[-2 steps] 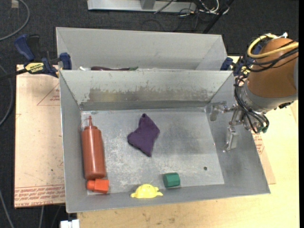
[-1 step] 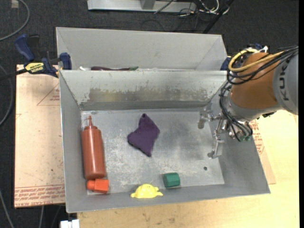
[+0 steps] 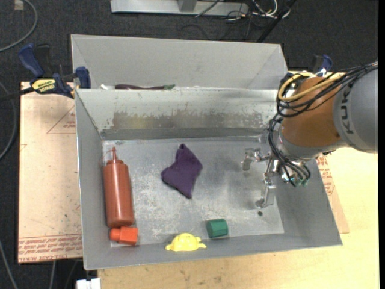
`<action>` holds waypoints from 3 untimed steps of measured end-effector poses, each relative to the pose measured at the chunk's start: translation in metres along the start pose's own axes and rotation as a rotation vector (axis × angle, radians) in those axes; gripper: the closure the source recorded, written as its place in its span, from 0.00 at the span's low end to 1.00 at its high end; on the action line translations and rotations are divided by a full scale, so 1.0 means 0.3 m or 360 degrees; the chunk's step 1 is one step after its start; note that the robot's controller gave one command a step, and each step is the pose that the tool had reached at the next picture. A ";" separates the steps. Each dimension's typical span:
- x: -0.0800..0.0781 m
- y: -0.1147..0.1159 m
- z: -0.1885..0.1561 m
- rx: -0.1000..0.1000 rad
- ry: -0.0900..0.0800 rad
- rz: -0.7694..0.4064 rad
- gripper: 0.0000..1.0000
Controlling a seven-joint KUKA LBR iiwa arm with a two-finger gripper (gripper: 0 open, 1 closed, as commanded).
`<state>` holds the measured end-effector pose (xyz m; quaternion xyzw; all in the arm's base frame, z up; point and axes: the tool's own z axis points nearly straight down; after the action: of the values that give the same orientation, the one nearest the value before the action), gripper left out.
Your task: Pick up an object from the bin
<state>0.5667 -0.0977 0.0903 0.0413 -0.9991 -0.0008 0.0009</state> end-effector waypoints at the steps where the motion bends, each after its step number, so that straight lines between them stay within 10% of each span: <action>1: -0.006 0.017 -0.010 0.0006 -0.0015 -0.0252 0.00; 2: -0.065 0.069 0.018 0.0005 -0.0015 -0.0041 0.00; 3: -0.106 0.267 0.064 0.0005 -0.0020 -0.0285 1.00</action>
Offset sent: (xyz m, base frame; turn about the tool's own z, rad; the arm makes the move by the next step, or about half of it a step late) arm 0.0426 0.0528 -0.0203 0.1997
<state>0.5917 -0.0152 0.0710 0.1305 -0.9914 0.0004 -0.0057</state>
